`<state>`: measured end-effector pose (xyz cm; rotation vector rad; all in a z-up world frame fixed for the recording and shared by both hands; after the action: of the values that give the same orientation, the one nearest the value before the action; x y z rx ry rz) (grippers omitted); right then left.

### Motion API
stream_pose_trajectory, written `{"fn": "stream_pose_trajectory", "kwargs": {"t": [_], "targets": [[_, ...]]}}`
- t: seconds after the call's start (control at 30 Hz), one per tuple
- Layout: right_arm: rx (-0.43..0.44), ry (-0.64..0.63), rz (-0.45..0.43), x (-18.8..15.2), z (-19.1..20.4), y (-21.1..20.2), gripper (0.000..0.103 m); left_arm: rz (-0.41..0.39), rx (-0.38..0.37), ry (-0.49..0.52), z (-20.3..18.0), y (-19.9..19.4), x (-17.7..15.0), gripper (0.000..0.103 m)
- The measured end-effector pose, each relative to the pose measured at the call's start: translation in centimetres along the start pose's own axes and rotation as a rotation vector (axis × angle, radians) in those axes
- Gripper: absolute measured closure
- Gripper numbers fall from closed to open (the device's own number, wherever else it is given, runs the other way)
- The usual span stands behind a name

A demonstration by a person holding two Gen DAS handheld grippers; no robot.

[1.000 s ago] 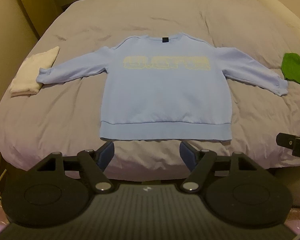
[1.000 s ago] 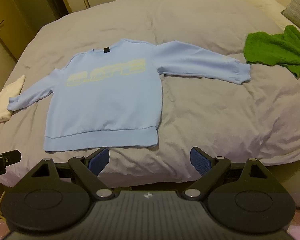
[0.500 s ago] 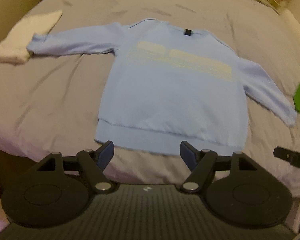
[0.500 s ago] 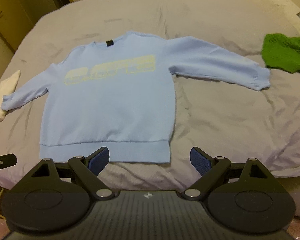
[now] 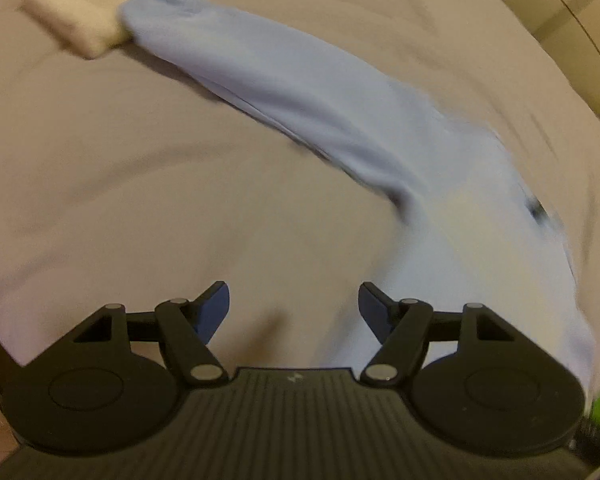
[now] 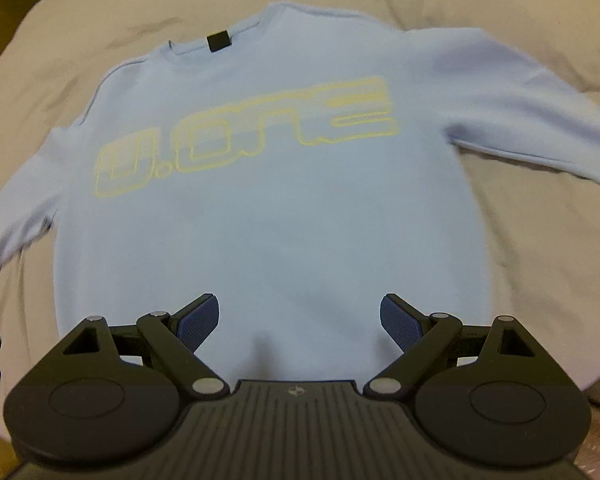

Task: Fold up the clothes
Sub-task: 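Grasp a sweatshirt cuff with the left gripper and fold it across the body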

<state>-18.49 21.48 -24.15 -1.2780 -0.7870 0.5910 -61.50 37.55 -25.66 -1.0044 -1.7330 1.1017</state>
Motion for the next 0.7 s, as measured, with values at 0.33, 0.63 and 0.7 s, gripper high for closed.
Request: {"fn": "stream_pose_trajectory", "kwargs": {"t": [0.33, 0.63, 0.7], "targets": [[-0.098, -0.052, 0.115, 3.9, 5.5, 7.3, 0.013, -0.234, 0.079, -0.286, 10.2, 4.6, 12.7, 0.035], [-0.159, -0.055, 0.142, 5.6, 5.5, 9.4, 0.013, -0.323, -0.014, -0.506, 15.4, 7.6, 16.4, 0.035], [-0.169, -0.055, 0.138, 6.1, 5.3, 9.7, 0.013, -0.324, 0.002, -0.512, 15.7, 8.5, 17.0, 0.047]]}}
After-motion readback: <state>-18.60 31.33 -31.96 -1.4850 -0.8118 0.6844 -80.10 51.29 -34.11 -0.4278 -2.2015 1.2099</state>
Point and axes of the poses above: each gripper's, at about its wrist camera, not at the fingertips, and y roughly the way its jaws point, z to its left, x to its top, the point moved 4 cm from there along y, roughly the way its jaws point, and after that the axes turned 1 degree about -x, right-handed, at the moved point
